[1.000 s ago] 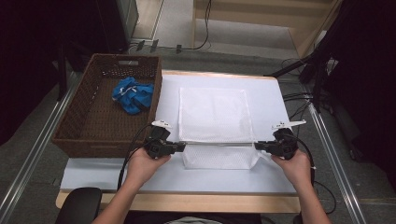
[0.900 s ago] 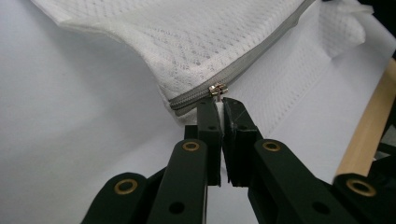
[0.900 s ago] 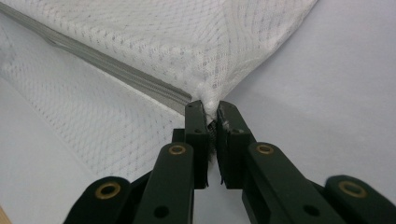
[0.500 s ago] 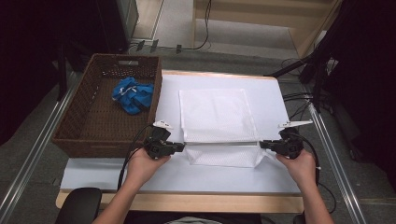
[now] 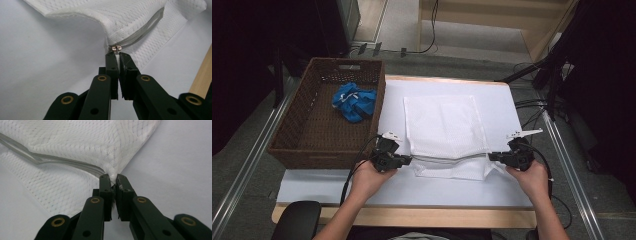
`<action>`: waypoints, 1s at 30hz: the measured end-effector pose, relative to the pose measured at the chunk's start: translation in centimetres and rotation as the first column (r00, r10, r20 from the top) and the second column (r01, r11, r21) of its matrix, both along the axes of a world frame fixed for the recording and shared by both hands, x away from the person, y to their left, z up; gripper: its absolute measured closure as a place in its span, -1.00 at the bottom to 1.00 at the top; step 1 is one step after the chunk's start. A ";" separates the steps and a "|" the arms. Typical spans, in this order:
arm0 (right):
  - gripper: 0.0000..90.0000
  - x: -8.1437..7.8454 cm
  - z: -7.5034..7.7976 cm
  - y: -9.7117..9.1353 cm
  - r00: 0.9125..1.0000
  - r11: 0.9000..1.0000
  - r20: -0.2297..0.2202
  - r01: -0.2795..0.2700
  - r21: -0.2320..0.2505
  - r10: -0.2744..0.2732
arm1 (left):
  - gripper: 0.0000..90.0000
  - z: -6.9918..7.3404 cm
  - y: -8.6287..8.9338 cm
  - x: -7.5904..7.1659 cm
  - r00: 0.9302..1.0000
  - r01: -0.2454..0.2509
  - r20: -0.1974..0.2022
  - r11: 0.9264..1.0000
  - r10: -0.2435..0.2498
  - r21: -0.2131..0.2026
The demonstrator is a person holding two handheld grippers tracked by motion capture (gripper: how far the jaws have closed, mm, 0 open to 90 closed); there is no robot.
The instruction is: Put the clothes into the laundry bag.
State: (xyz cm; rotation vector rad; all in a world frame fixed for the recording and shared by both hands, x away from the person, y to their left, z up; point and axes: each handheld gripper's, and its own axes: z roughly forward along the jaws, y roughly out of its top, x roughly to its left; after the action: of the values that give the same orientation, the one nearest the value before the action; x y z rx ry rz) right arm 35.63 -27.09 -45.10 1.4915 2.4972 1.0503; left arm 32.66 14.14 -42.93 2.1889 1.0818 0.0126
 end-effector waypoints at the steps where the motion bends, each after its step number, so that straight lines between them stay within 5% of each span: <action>1: 0.90 0.0 0.0 0.0 1.000 1.000 -0.003 -0.005 -0.002 0.005 | 0.95 -0.1 0.0 0.0 1.000 0.008 -0.001 1.000 -0.008 0.008; 15: 0.90 0.2 -0.7 0.8 0.999 0.999 -0.035 -0.032 -0.013 0.031 | 0.95 -1.9 -1.4 0.7 1.000 0.019 -0.017 0.998 -0.018 0.059; 30: 0.89 0.5 -1.2 3.1 0.994 0.995 -0.050 -0.101 -0.013 0.100 | 0.93 -3.1 -2.0 1.2 0.998 0.033 -0.052 0.999 -0.034 -0.011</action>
State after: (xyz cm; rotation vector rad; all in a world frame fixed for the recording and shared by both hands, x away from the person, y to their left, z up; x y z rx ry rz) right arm 36.17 -23.99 -46.33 1.4183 2.6332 1.0179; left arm 33.86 12.11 -46.04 2.2090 1.0713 -0.0648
